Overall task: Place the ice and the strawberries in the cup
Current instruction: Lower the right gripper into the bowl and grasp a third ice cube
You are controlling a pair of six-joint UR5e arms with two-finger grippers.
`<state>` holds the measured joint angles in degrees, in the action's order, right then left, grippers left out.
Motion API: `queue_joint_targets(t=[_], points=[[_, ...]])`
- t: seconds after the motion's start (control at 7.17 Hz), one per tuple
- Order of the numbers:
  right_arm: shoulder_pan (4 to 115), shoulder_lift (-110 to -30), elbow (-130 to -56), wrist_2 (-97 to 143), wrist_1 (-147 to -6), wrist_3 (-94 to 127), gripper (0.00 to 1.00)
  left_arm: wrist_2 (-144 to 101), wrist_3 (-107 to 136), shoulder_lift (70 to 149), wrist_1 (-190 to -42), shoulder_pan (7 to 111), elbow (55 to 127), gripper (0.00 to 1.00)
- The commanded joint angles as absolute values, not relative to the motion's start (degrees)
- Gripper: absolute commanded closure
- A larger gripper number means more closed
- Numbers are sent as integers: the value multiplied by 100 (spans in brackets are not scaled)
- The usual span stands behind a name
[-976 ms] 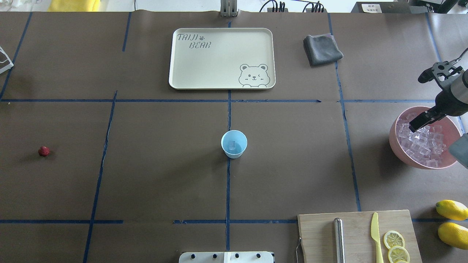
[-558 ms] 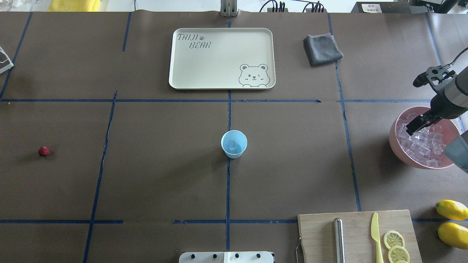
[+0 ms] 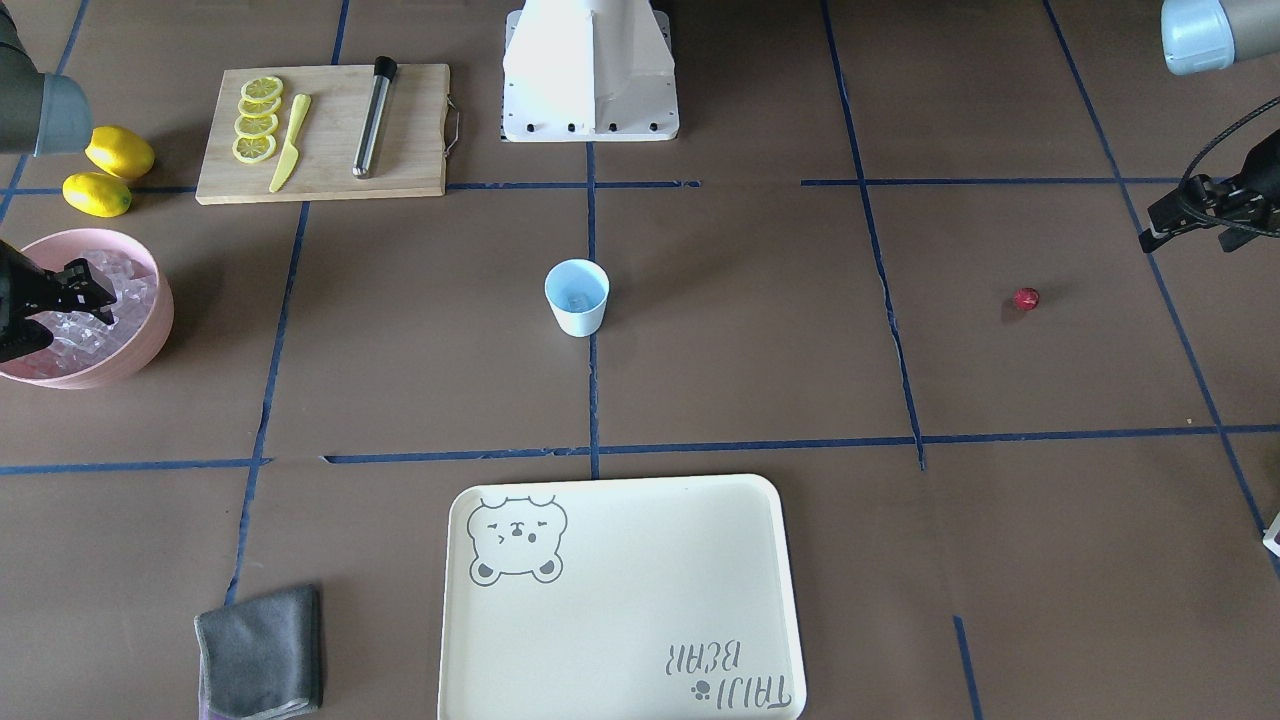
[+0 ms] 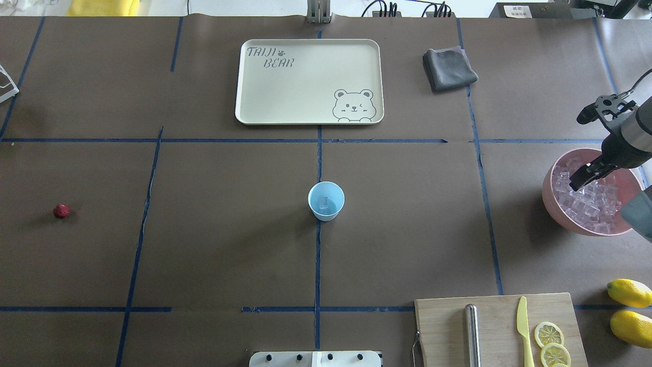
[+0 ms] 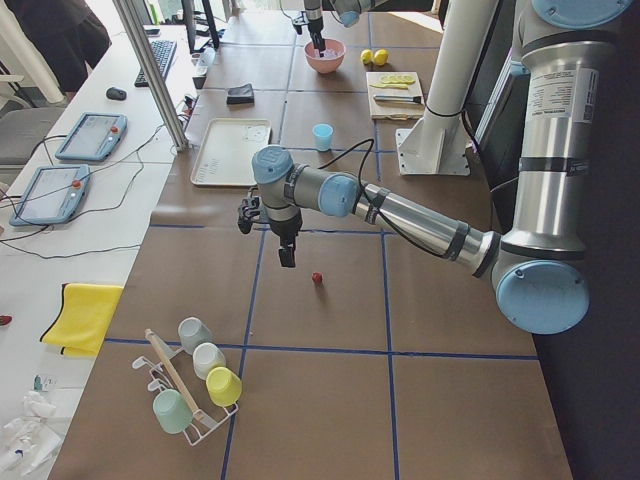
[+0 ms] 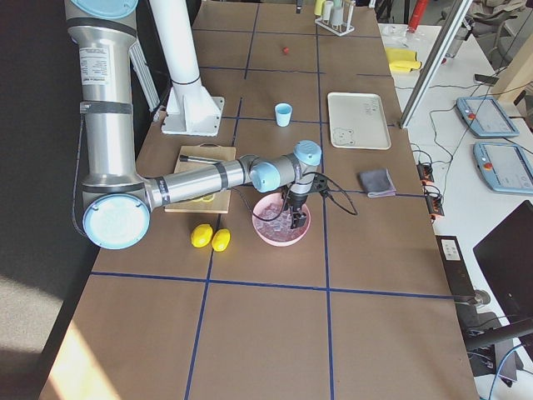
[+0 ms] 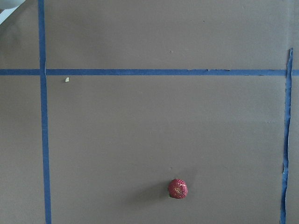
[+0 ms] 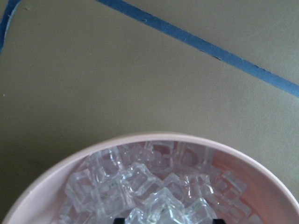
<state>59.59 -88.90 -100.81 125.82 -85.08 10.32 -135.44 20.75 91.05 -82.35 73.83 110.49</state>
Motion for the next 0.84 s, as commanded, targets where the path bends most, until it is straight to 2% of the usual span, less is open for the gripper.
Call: queue_joint_targets(t=[0.0, 0.28, 0.7], points=[[5959, -8833, -10116, 12595, -8508, 1028, 46, -13544, 2074, 9105, -8235, 7383, 11048, 0], [5968, -8815, -10186, 12604, -8508, 1020, 54, -13544, 2074, 9105, -8235, 7383, 11048, 0], [5968, -8894, -10187, 12560, -8508, 1011, 58, -13544, 2074, 9105, -8235, 7374, 11048, 0]])
